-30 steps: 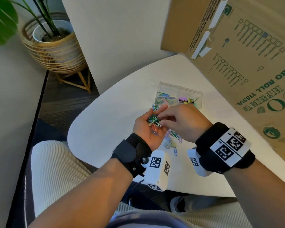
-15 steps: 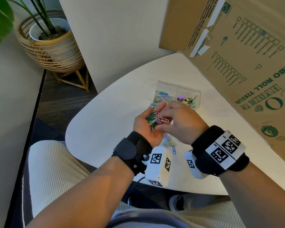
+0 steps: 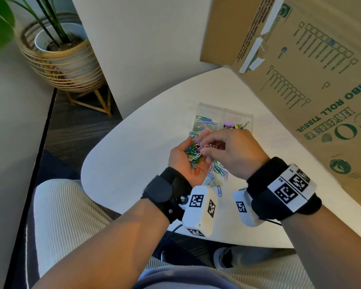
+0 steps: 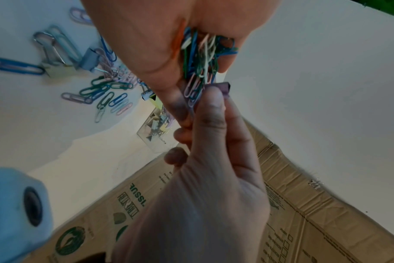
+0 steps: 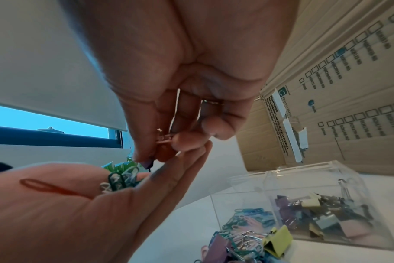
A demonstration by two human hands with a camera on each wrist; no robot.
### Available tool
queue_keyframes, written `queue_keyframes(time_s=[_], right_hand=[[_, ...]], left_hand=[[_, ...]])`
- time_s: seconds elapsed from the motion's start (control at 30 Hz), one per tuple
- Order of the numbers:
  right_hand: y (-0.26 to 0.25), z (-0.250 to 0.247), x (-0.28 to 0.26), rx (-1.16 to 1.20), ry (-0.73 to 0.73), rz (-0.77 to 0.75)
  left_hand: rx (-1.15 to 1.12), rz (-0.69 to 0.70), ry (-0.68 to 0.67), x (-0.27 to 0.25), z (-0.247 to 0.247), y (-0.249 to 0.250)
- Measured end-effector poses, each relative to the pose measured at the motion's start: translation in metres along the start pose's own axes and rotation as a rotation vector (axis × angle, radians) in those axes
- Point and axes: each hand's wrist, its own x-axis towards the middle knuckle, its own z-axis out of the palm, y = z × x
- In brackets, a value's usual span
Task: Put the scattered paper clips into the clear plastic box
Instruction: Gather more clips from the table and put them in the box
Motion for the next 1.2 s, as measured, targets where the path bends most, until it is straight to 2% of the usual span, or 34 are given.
queue_keyframes(time_s=[0.23, 0.47, 0.57, 0.87, 0.97, 1.1, 1.2], right_hand=[[-0.007, 0.001, 0.002, 0.098, 0.071, 0.017], [-0.002, 0.007, 0.003, 0.098, 0.157, -0.027], [-0.001, 0.007, 0.003, 0.156, 0.15, -0.025], [-0.001, -0.003, -0.003, 0.56, 0.179, 0.082], [0.003, -0.007, -0.003, 0.63, 0.26, 0.105], [0.035, -0.013, 0.006, 0.592, 0.515, 0.257], [0.066, -0.015, 0.017, 0.548, 0.561, 0.453]], left_hand=[[-0.008, 0.007, 0.002, -0.002, -0.002, -0.004], [-0.03, -0.001, -0.029, -0.007, 0.001, -0.005], [-0.013, 0.016, -0.018, -0.006, 0.001, -0.005], [-0.036, 0.018, -0.039, -0.008, 0.003, -0.004], [-0.044, 0.004, -0.073, -0.007, 0.001, -0.003], [-0.043, -0.02, -0.055, -0.005, -0.007, 0.002], [-0.036, -0.03, -0.061, -0.006, -0.012, 0.0]])
